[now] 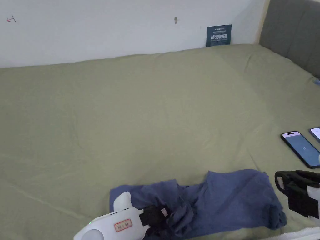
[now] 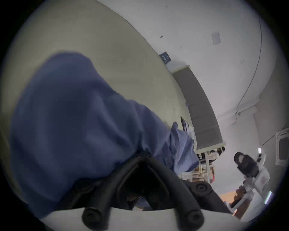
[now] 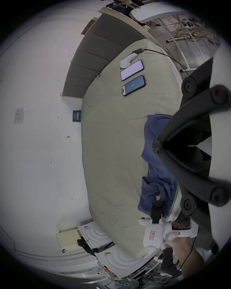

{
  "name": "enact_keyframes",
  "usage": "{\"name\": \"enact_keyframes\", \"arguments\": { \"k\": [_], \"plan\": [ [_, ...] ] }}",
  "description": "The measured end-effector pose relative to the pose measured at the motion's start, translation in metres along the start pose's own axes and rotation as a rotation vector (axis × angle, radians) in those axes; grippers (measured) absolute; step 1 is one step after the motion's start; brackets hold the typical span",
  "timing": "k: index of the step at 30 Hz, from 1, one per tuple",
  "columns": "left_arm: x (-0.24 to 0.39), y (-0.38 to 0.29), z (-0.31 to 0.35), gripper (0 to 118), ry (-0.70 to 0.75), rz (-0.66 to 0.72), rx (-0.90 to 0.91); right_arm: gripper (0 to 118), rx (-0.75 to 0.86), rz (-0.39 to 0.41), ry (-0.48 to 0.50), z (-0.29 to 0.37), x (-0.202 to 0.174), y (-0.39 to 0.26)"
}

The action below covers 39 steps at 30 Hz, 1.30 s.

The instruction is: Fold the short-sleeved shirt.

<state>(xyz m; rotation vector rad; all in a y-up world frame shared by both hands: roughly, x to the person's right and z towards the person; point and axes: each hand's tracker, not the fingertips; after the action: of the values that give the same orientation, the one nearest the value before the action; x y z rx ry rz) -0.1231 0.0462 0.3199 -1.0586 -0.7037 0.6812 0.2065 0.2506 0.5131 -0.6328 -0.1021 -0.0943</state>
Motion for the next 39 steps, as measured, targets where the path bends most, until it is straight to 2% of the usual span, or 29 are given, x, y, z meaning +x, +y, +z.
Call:
{"name": "enact_keyframes", "arguments": {
  "k": [5, 9, 12, 14, 15, 16, 17, 18, 19, 22, 25, 27, 28, 30, 33, 34, 35, 36, 39],
  "plan": [
    [0.005, -0.021, -0.025, 0, -0.042, 0.002, -0.036, 0, -0.012, 0.010, 0.000, 0.000, -0.001, -0.004],
    [-0.014, -0.025, -0.021, 0, -0.119, 0.135, -0.003, 0, -0.016, 0.017, -0.002, 0.000, -0.003, -0.004],
    [-0.001, -0.013, -0.003, 1, -0.086, 0.111, -0.023, 0, -0.011, 0.024, 0.006, -0.001, -0.005, -0.001],
    [0.005, 0.000, 0.026, 1, -0.178, 0.082, 0.015, 0, -0.004, 0.033, 0.007, -0.001, -0.007, 0.005],
    [0.005, 0.010, 0.044, 9, -0.231, 0.063, 0.039, 0, 0.004, 0.039, 0.008, -0.001, -0.008, 0.008],
    [0.004, 0.020, 0.064, 31, -0.235, 0.056, 0.062, 0, 0.009, 0.046, 0.015, -0.002, -0.008, 0.011],
    [0.001, 0.027, 0.077, 73, -0.214, 0.057, 0.070, 0, 0.010, 0.052, 0.019, -0.003, -0.009, 0.013],
    [-0.006, 0.036, 0.094, 99, -0.186, 0.060, 0.092, 0, 0.011, 0.058, 0.021, -0.005, -0.011, 0.016],
    [-0.013, 0.043, 0.107, 107, -0.136, 0.072, 0.113, 0, 0.014, 0.066, 0.023, -0.006, -0.012, 0.017],
    [-0.043, 0.050, 0.124, 107, -0.029, 0.170, 0.184, 0, 0.023, 0.074, 0.041, -0.007, -0.017, 0.021],
    [-0.067, 0.047, 0.114, 107, -0.027, 0.275, 0.130, 0, 0.020, 0.079, 0.063, -0.008, -0.021, 0.021],
    [-0.070, 0.042, 0.095, 106, -0.006, 0.277, 0.031, 0, 0.014, 0.087, 0.062, -0.008, -0.022, 0.020],
    [-0.068, 0.039, 0.085, 106, 0.048, 0.259, -0.041, 0, 0.011, 0.090, 0.061, -0.008, -0.022, 0.020],
    [-0.055, 0.032, 0.083, 106, 0.030, 0.154, 0.058, 0, 0.007, 0.085, 0.059, -0.008, -0.021, 0.019],
    [-0.059, 0.038, 0.080, 103, 0.009, 0.203, 0.044, 0, -0.007, 0.068, 0.060, -0.012, -0.017, 0.015],
    [-0.063, 0.038, 0.083, 91, -0.034, 0.259, 0.048, 0, -0.011, 0.066, 0.061, -0.013, -0.017, 0.014],
    [-0.067, 0.038, 0.082, 19, -0.059, 0.293, 0.052, 0, -0.014, 0.065, 0.060, -0.012, -0.017, 0.013],
    [-0.071, 0.033, 0.078, 8, -0.028, 0.291, 0.062, 0, -0.016, 0.066, 0.061, -0.012, -0.018, 0.012],
    [-0.073, 0.030, 0.080, 8, -0.029, 0.292, 0.056, 0, -0.020, 0.066, 0.067, -0.010, -0.019, 0.010]
  ]
}}
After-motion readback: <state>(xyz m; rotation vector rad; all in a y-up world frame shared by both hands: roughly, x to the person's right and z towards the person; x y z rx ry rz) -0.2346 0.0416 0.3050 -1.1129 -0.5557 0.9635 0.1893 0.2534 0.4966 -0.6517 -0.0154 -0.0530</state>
